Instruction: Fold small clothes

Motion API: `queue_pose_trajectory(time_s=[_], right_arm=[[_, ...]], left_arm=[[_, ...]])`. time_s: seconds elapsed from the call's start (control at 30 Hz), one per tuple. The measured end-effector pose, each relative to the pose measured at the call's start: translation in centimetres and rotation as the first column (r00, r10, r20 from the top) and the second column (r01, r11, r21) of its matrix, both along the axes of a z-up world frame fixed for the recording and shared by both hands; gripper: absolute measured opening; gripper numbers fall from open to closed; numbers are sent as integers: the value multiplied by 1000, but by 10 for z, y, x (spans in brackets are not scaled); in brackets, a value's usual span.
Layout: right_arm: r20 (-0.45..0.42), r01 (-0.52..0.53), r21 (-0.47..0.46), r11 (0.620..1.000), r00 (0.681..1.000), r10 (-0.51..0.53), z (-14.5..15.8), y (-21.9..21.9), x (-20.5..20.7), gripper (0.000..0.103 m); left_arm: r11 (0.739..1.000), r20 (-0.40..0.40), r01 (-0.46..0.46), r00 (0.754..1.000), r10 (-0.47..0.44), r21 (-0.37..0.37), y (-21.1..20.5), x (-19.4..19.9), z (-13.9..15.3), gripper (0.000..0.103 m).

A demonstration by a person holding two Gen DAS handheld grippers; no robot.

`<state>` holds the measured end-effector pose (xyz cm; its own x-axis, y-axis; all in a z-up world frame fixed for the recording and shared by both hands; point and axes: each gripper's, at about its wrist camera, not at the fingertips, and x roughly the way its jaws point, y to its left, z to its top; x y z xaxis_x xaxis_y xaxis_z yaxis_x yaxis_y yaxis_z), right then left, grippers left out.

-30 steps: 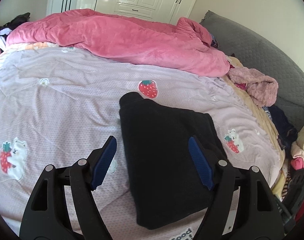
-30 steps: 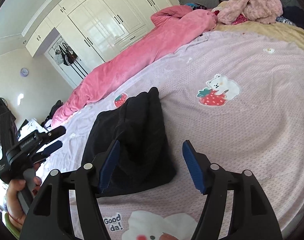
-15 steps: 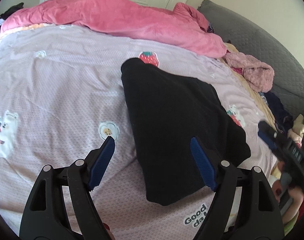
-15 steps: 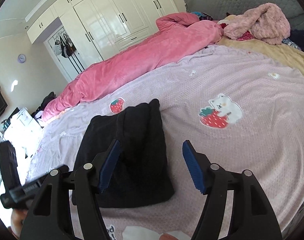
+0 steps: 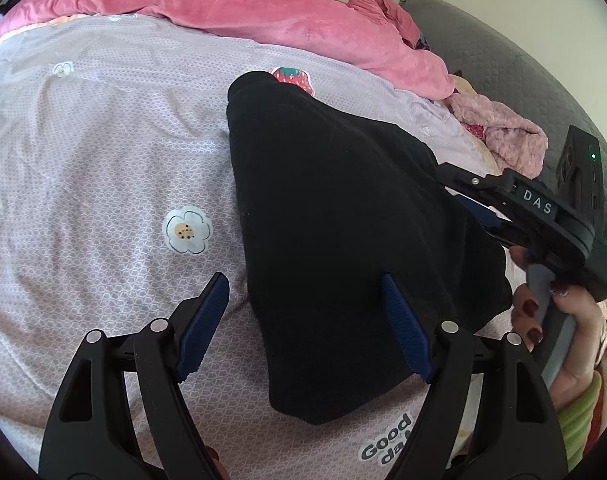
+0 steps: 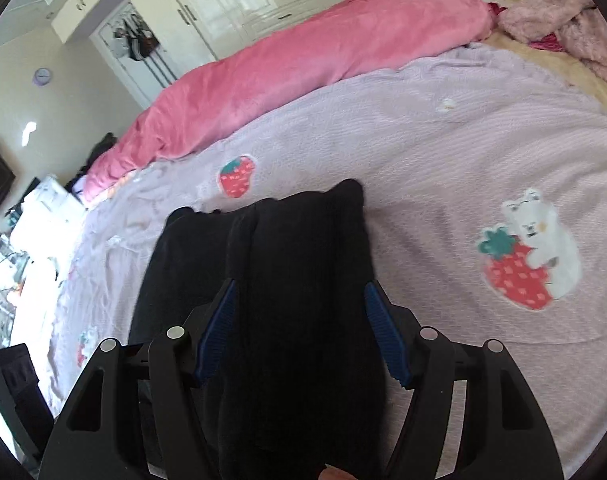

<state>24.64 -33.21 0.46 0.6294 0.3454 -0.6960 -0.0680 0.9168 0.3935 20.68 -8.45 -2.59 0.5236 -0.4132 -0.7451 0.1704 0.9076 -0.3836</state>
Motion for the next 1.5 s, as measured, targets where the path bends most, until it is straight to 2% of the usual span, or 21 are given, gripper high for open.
queue_pose_trajectory(time_s=[0.03, 0.13, 0.2, 0.27, 0.33, 0.37, 0.53, 0.6, 0.63, 0.67, 0.7, 0.73, 0.77, 0.87, 0.97, 1.07, 1.2, 1.27, 1.37, 1.43, 1.5], right_arm=[[12, -24, -32, 999, 1000, 25, 0, 7, -1, 45], [72, -49, -143, 988, 996, 59, 7, 22, -4, 38], [70, -40, -165, 985, 996, 52, 3, 22, -3, 39], [43, -14, -168, 986, 999, 21, -3, 17, 1, 49], [25, -19, -132, 991, 999, 23, -8, 13, 3, 47], [24, -20, -124, 992, 999, 23, -8, 11, 3, 47], [13, 6, -119, 993, 1000, -4, -11, 8, 4, 47], [20, 38, -133, 990, 999, -36, -9, 6, 2, 59], [26, 65, -153, 986, 998, -61, -7, 5, 2, 72], [29, 92, -173, 981, 996, -88, -8, 3, 2, 82], [24, 93, -170, 981, 996, -90, -9, 1, 2, 82], [11, 72, -146, 987, 997, -71, -13, 0, 4, 75], [1, 59, -127, 990, 998, -59, -15, -2, 5, 58], [4, 41, -96, 995, 999, -41, -18, -4, 5, 28], [59, 23, -160, 987, 998, -14, -6, 6, -1, 13], [104, -5, -171, 985, 994, 24, 2, 14, -6, 12], [195, -101, 4, 995, 976, 99, 21, 14, -16, 12], [231, -107, -27, 994, 967, 110, 28, 18, -19, 12], [154, -38, -90, 995, 987, 52, 15, 8, -8, 12], [69, -18, -72, 997, 997, 22, -5, -4, 4, 12], [27, -7, -59, 998, 1000, 8, -16, -10, 8, 13]], left_arm=[[1000, 1, 0, 1000, 0, 3, -2, 1, 0, 70], [1000, 0, 0, 1000, 0, -7, -5, 4, -4, 71], [1000, -2, -4, 1000, 4, -20, -4, 5, -8, 71], [999, -7, -8, 1000, 8, -32, -3, 5, -9, 71], [1000, 1, -2, 1000, 2, -22, -5, 3, -8, 68], [1000, 5, 5, 1000, -5, -21, -6, 2, -7, 64], [1000, 9, 14, 1000, -13, -13, -7, 1, -6, 61], [1000, 10, 13, 1000, -12, -10, -8, 0, -5, 60], [1000, 11, 12, 1000, -12, -8, -7, 1, -4, 60], [1000, 11, 11, 1000, -11, -7, -7, 0, -5, 60], [1000, 11, 10, 1000, -10, -7, -7, 0, -4, 60], [1000, 13, 11, 1000, -11, -4, -7, -1, -4, 60], [1000, 14, 11, 1000, -11, -1, -7, -2, -4, 60], [1000, 17, 12, 1000, -12, 4, -8, -2, -4, 60], [1000, 18, 13, 1000, -13, 1, -8, -2, -3, 57], [1000, 23, 13, 1000, -13, -1, -4, -3, -4, 51], [999, 43, 3, 999, -2, -37, 6, -9, -4, 44], [998, 37, -15, 999, 17, -59, 14, -12, -6, 44], [997, 32, -29, 999, 31, -68, 22, -13, -7, 44], [998, 35, -20, 999, 22, -64, 20, -12, -7, 45], [999, 44, -13, 999, 16, -47, 16, -13, -6, 46]])
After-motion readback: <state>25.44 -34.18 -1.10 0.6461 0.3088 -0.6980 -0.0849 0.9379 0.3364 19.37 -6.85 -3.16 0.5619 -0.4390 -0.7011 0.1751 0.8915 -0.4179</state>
